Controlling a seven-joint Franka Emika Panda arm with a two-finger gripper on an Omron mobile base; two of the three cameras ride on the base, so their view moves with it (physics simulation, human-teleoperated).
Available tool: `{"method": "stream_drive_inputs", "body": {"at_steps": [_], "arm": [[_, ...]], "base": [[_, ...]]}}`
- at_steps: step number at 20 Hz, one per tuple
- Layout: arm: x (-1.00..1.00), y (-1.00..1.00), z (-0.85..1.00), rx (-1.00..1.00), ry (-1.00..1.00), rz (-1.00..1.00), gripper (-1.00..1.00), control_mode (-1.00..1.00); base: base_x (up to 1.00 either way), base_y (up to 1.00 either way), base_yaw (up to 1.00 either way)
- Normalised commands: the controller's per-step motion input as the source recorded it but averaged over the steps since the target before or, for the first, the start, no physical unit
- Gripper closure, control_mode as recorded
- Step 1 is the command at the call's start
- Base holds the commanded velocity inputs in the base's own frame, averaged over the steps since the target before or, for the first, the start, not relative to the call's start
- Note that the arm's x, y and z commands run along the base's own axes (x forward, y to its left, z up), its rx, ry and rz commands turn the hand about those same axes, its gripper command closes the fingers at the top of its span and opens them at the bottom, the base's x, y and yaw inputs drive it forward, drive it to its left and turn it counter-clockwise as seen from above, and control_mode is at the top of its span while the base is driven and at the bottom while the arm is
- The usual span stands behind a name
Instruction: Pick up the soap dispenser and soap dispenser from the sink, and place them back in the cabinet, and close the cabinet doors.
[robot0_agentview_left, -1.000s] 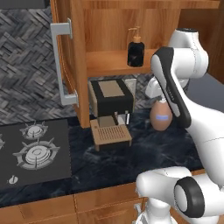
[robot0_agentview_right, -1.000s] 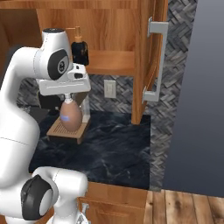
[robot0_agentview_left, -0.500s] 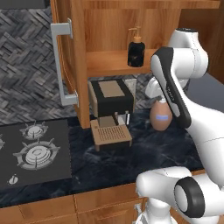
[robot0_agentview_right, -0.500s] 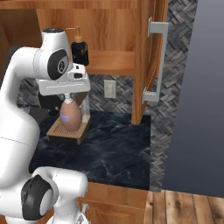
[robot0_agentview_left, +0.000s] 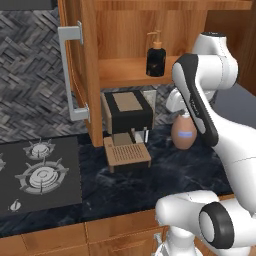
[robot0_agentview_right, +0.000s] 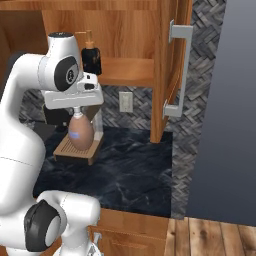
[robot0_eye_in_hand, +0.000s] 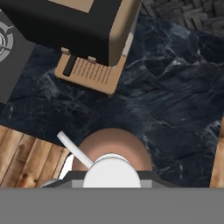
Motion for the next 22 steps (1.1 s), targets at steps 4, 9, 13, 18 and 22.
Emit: {"method": "stream_drive_inputs", "body": {"at_steps": [4, 9, 13, 18, 22], "arm": [[0.00, 0.00, 0.00, 0.00, 0.00, 0.00, 1.00, 1.00], [0.04, 0.00, 0.04, 0.00, 0.00, 0.00, 1.00, -1.00], [0.16, 0.00, 0.37, 0.00, 0.00, 0.00, 1.00, -1.00], [0.32, -0.07, 0.39, 0.00, 0.00, -0.03, 1.00, -1.00], [0.30, -0.40, 0.16, 0.00, 0.00, -0.10, 1.00, -1.00]], "base": [[0.01, 0.00, 0.00], [0.00, 0.00, 0.00], [0.00, 0.00, 0.00], [0.00, 0.00, 0.00], [0.00, 0.00, 0.00]]}}
